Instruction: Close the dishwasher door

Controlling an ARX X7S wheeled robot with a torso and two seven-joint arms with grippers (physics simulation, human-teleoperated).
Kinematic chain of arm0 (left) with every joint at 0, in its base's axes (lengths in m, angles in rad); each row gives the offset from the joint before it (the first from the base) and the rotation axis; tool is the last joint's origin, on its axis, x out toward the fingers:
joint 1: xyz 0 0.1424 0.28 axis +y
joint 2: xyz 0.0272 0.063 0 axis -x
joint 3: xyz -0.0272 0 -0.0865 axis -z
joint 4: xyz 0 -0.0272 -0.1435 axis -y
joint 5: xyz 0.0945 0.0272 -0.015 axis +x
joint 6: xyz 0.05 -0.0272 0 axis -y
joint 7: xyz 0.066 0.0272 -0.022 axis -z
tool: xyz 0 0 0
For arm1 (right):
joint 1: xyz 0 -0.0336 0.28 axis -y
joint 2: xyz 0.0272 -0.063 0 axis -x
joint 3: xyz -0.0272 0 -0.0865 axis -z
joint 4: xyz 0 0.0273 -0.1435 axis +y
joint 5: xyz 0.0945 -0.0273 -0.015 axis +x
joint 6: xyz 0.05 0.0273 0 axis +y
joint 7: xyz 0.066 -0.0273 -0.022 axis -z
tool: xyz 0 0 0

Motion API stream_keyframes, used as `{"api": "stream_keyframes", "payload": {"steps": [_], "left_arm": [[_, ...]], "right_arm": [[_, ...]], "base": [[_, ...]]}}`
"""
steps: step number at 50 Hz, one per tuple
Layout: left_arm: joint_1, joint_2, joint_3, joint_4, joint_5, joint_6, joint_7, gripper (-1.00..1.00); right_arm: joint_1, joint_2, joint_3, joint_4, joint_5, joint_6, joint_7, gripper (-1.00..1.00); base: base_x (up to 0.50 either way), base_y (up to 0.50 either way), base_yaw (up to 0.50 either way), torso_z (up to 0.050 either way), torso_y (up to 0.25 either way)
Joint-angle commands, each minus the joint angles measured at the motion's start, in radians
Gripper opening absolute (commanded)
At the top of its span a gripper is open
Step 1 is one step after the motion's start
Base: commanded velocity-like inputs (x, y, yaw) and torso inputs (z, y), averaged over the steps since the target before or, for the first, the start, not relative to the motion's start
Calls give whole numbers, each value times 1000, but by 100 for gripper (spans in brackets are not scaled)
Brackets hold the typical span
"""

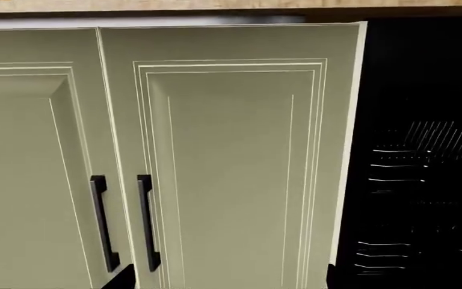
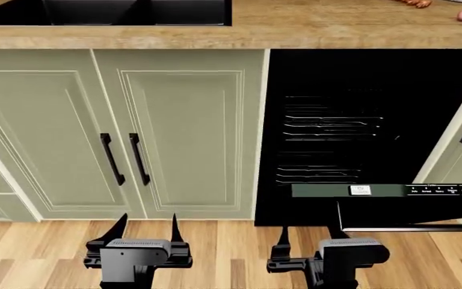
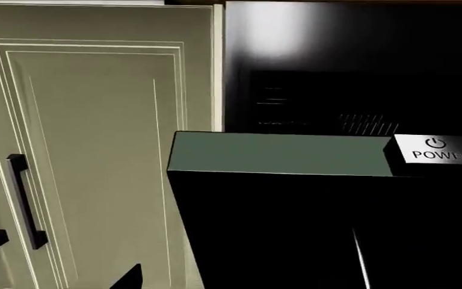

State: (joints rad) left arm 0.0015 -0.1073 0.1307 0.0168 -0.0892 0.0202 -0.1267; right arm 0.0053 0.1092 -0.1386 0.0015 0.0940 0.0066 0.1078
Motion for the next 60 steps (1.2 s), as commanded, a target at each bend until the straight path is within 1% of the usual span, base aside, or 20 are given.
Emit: {"api": "stream_keyframes", "payload": {"steps": [1, 60], "left_arm": [[-3, -12, 15, -6, -4, 12, -13, 100], [-10, -51, 63, -23, -32, 40, -58, 100]], "right_arm": [[2, 11, -14, 2, 9, -3, 11, 100], [12, 47, -71, 22, 37, -15, 50, 100]], "base": [[0, 0, 0, -50, 14], [0, 0, 0, -50, 14]]}}
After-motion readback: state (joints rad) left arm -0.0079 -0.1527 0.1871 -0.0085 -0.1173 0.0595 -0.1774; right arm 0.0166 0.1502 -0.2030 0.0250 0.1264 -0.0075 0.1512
